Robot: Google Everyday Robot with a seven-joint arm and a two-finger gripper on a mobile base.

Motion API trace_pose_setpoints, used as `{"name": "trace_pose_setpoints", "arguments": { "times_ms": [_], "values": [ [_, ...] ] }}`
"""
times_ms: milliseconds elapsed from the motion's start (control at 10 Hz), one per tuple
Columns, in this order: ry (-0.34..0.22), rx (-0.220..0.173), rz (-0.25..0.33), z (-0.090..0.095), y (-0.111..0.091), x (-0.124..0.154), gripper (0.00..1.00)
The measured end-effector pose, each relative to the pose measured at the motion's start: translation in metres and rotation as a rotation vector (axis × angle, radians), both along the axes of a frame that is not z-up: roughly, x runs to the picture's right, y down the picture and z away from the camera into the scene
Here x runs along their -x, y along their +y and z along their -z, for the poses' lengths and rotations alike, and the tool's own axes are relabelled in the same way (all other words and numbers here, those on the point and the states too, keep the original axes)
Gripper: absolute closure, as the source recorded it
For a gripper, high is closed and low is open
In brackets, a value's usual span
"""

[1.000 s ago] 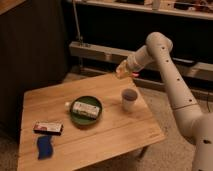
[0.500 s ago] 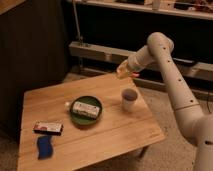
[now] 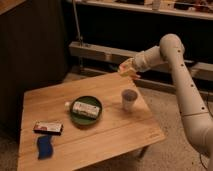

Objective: Place the pepper in the ceramic cup

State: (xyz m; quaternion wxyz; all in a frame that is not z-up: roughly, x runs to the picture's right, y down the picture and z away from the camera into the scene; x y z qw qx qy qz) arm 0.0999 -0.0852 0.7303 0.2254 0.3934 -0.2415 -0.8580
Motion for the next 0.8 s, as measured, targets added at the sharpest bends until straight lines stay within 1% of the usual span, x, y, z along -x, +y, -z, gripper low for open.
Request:
{"name": "trace_pose_setpoints", "arguments": {
  "times_ms": [100, 300, 400, 500, 700, 800],
  "values": [
    [-0.02, 0.003, -0.028, 0.002, 0.005, -0.002, 1.0],
    [-0.051, -0.007, -0.072, 0.006, 0.014, -0.008, 1.0],
    [-0.083, -0.029, -0.098, 0.008, 0.017, -0.009, 1.0],
    [-0.112, -0.042, -0.129, 0.008, 0.021, -0.012, 1.0],
    [-0.157, -0.059, -0.188, 0.007, 0.026, -0.019, 1.0],
    [-0.172, -0.058, -0.194, 0.006, 0.029, -0.016, 1.0]
  ]
}}
